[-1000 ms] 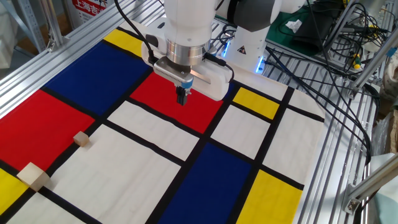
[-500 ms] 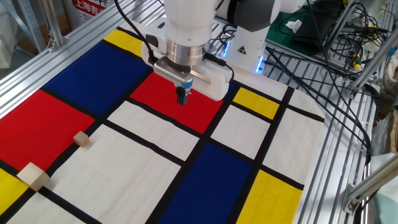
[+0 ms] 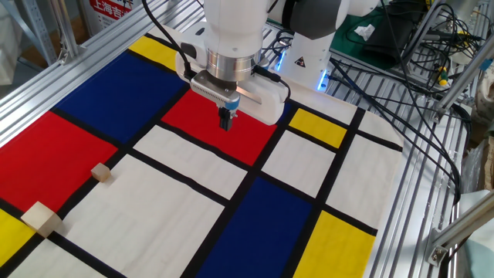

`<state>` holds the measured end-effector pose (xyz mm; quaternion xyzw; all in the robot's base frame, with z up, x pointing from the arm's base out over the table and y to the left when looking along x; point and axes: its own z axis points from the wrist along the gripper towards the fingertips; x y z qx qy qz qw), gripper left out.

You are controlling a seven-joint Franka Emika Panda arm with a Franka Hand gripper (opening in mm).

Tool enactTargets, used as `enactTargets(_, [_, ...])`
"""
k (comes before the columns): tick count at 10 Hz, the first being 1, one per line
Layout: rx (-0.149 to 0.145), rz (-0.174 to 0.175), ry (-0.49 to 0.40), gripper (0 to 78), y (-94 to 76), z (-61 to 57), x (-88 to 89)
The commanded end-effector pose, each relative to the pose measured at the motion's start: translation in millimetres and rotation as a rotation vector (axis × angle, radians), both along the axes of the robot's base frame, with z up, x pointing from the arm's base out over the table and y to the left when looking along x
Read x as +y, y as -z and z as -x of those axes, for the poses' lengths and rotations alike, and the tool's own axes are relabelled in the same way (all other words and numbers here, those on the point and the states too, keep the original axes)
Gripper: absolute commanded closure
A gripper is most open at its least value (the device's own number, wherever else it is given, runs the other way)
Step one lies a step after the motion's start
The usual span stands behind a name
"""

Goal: Pick up the small block on the left and move it to the right

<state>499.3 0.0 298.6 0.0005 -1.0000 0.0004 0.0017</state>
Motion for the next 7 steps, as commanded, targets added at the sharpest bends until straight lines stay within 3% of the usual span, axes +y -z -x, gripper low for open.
enactTargets(1, [-0.002, 0.03, -0.119, 77.6, 0.0, 0.0, 0.0])
enactTargets(2, [-0.001, 0.069, -0.129, 77.6, -0.8, 0.4, 0.3])
enactTargets(3, [-0.002, 0.078, -0.13, 77.6, -1.1, 0.6, 0.6])
enactTargets(7, [-0.001, 0.077, -0.13, 77.6, -1.5, 1.0, 1.3])
